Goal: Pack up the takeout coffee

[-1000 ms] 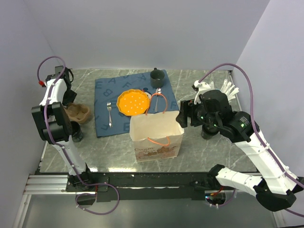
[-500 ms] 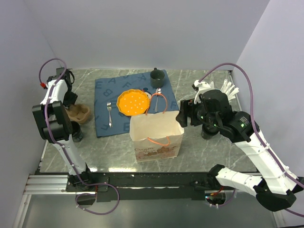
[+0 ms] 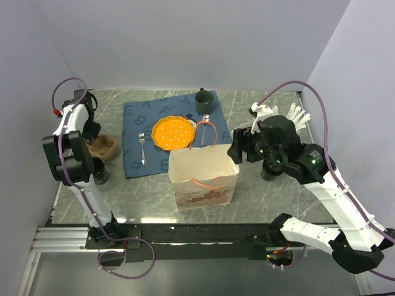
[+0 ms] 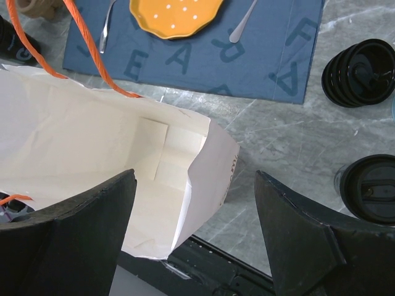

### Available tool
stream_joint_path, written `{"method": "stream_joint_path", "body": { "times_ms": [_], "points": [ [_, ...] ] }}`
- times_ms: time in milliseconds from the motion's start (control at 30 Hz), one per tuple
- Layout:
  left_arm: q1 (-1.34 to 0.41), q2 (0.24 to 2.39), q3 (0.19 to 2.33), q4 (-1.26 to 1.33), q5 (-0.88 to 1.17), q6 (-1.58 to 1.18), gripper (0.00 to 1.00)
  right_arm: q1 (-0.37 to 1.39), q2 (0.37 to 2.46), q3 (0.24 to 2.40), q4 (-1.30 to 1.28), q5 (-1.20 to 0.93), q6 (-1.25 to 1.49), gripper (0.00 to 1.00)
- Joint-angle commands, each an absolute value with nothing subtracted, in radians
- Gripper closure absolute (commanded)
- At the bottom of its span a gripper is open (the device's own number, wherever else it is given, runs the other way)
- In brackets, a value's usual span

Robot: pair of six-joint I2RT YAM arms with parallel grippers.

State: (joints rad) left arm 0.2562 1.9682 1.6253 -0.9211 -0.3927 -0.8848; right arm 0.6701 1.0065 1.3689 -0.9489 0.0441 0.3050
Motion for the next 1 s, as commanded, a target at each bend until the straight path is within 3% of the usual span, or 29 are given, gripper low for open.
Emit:
{"method": "stream_joint_path", "body": {
  "times_ms": [0,100,233,300,400,700,967],
  "points": [
    [0.261,1.983,1.643,-0.919,-0.411,-0.890,0.56,0.673,1.006,1.411,-0.911,0.052,0.302,0.15],
    [0.261,1.973,1.655,-0.930,-0.419,-0.888,0.67,0.673,1.006,1.414,-0.913,0.055,0.298,0.15],
    [0.261,1.960,1.738,-0.979,-0.414,-0.887,0.67,0.672,1.008,1.420,-0.917,0.063,0.295,0.15],
    [0.258,1.944,1.756,-0.994,-0.410,-0.882,0.66,0.673,1.009,1.424,-0.916,0.060,0.295,0.16],
    [0.261,1.921,1.730,-0.960,-0.390,-0.870,0.55,0.675,1.008,1.419,-0.910,0.054,0.301,0.15],
    [0.244,1.962,1.666,-0.954,-0.330,-0.876,0.61,0.673,1.019,1.413,-0.888,0.041,0.302,0.16],
    [0.244,1.953,1.724,-0.956,-0.417,-0.828,0.44,0.673,1.017,1.413,-0.893,0.049,0.290,0.16]
  ]
}}
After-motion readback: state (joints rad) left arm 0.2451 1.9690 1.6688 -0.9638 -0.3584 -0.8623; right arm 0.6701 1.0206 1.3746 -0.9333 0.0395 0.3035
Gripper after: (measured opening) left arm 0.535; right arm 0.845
